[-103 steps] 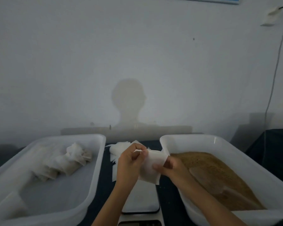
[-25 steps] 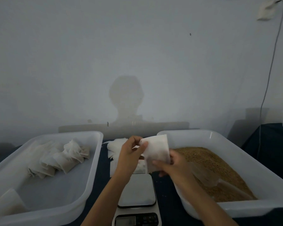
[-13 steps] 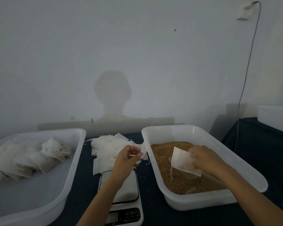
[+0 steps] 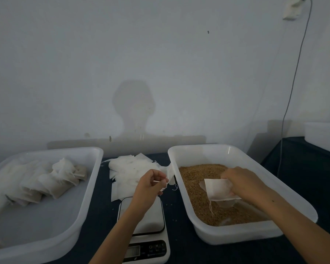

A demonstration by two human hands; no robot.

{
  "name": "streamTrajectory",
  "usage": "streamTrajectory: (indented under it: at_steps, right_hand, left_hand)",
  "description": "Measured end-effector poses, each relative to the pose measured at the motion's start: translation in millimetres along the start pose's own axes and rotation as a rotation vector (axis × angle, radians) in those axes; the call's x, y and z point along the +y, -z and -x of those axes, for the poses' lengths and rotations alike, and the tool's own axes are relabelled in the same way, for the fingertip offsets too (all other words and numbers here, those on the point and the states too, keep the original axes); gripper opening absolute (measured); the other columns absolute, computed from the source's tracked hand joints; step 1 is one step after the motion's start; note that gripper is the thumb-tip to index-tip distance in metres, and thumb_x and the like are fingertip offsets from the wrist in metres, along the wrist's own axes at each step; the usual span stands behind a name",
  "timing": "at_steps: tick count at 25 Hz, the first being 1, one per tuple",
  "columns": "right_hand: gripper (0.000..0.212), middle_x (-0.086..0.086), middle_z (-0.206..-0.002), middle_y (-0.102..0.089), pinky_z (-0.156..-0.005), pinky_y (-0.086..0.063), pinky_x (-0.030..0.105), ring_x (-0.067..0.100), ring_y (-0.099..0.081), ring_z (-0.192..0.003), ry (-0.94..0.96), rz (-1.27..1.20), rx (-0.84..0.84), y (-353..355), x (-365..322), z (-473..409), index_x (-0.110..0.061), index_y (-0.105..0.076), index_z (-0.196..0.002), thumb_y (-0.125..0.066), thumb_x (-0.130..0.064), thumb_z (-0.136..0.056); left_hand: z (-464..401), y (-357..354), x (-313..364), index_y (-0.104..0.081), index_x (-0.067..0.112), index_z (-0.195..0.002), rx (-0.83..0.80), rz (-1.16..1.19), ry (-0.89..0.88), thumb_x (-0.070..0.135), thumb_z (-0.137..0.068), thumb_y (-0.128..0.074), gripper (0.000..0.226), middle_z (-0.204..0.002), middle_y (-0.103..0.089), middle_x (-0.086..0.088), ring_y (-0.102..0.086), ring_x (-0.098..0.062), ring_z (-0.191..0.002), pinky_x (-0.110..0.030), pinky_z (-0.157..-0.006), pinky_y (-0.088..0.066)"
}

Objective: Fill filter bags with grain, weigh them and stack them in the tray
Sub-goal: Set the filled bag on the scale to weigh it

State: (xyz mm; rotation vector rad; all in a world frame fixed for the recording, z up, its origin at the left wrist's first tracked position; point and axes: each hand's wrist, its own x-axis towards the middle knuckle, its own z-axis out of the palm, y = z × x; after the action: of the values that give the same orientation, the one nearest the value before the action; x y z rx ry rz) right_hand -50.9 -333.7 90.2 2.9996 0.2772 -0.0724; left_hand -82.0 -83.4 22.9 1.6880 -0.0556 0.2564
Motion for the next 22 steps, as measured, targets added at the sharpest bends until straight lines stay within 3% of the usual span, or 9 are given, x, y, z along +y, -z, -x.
streamTrajectory:
  at_steps: [5, 9, 11, 13, 17, 22]
  right_hand:
    - [0.028, 0.000, -0.108, -0.064, -0.073, -0.039, 0.022, 0.016, -0.060, -0.094, 0.033, -0.011, 0.024, -11.1, 6.9, -1.5, -0.020, -0.065, -0.112, -0.063, -0.019, -0.084]
    - [0.015, -0.006, -0.094, -0.061, -0.064, -0.040, 0.017, 0.012, -0.057, -0.085, 0.026, -0.256, 0.027, -23.9, 23.4, -2.3, -0.018, -0.067, -0.095, -0.069, -0.014, -0.081]
    - [0.018, -0.004, -0.091, -0.064, -0.064, -0.046, 0.018, 0.013, -0.060, -0.082, -0.002, -0.558, 0.002, -31.3, 32.0, -0.5, -0.015, -0.066, -0.091, -0.075, -0.010, -0.077]
    - [0.024, 0.005, -0.092, -0.069, -0.060, -0.053, 0.022, 0.020, -0.065, -0.081, -0.067, -1.020, -0.058, -37.6, 34.3, 5.5, -0.011, -0.066, -0.092, -0.076, -0.001, -0.073]
    - [0.050, 0.016, -0.105, -0.069, -0.061, -0.057, 0.029, 0.030, -0.067, -0.094, -0.155, -1.730, -0.218, -45.1, 23.9, 7.5, -0.005, -0.060, -0.112, -0.074, 0.007, -0.065]
    - [0.053, 0.019, -0.114, -0.064, -0.063, -0.060, 0.033, 0.033, -0.062, -0.104, -0.158, -2.238, -0.176, -47.0, -10.3, -1.2, -0.003, -0.057, -0.114, -0.067, 0.012, -0.064]
  left_hand:
    - [-1.3, -1.2, -1.7, -0.057, 0.017, -0.091, -0.015, -0.026, 0.000, 0.005, -0.092, -0.055, 0.012, -0.091, -0.067, -0.003, -0.063, -0.011, -0.080, -0.014, -0.061, -0.050]
    - [-0.6, 0.8, -4.3, -0.057, 0.016, -0.090, -0.015, -0.048, -0.007, 0.005, -0.092, -0.055, 0.012, -0.090, -0.067, -0.002, -0.062, -0.012, -0.080, -0.013, -0.061, -0.051]
    - [-0.5, 3.0, -5.8, -0.058, 0.015, -0.090, -0.006, -0.033, -0.013, 0.004, -0.092, -0.055, 0.012, -0.089, -0.067, -0.003, -0.062, -0.010, -0.078, -0.013, -0.061, -0.051]
    - [-0.4, 4.0, -6.3, -0.058, 0.015, -0.090, -0.006, -0.029, -0.020, 0.003, -0.092, -0.054, 0.012, -0.089, -0.067, -0.003, -0.062, -0.009, -0.076, -0.013, -0.061, -0.051]
    - [0.4, 0.2, -4.5, -0.061, 0.020, -0.093, -0.043, -0.061, -0.051, 0.009, -0.094, -0.054, 0.012, -0.092, -0.066, 0.000, -0.062, -0.011, -0.083, -0.012, -0.064, -0.050]
    - [2.2, -13.2, 5.1, -0.064, 0.032, -0.101, -0.151, -0.095, -0.163, 0.020, -0.094, -0.055, 0.016, -0.096, -0.067, 0.011, -0.061, -0.003, -0.088, -0.018, -0.074, -0.053]
